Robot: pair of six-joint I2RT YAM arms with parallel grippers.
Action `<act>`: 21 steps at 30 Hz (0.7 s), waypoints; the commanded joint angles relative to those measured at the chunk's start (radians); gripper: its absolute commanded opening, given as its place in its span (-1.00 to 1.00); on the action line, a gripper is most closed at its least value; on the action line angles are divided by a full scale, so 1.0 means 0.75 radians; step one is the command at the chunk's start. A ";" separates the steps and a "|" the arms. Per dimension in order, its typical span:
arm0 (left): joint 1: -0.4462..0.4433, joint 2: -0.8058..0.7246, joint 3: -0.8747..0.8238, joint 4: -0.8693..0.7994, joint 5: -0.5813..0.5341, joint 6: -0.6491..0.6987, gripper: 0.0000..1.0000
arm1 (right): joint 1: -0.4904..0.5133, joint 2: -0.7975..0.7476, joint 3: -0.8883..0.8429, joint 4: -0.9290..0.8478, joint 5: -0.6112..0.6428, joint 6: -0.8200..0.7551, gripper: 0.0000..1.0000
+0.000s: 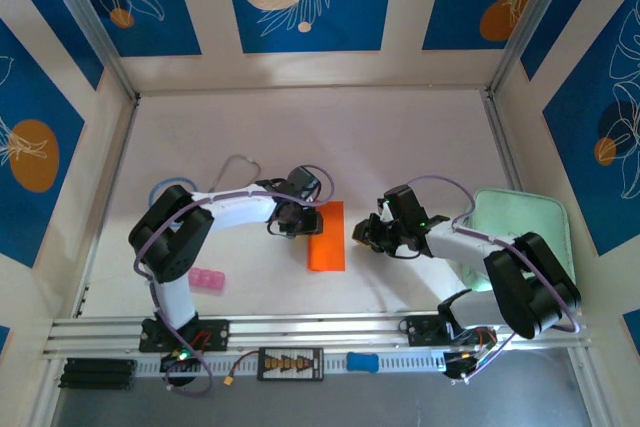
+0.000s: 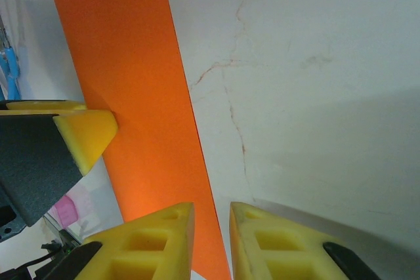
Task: Fold a paper plane with a square sheet of paper (pick it up from the middle)
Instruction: Hold the square sheet of paper at the center of the table.
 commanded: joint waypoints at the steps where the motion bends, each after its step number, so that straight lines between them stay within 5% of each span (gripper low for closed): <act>1: 0.018 0.085 -0.021 -0.005 -0.093 -0.011 -0.18 | 0.011 -0.015 0.018 0.002 -0.034 -0.022 -0.55; 6: 0.018 0.086 -0.025 -0.001 -0.091 -0.015 -0.18 | 0.020 -0.006 0.019 0.039 -0.060 -0.032 -0.62; 14: 0.017 0.087 -0.029 0.005 -0.089 -0.012 -0.18 | 0.087 0.102 0.099 0.067 -0.039 -0.050 -1.00; 21: 0.018 0.087 -0.036 0.012 -0.083 -0.015 -0.18 | 0.176 0.241 0.234 0.019 0.074 -0.090 -1.00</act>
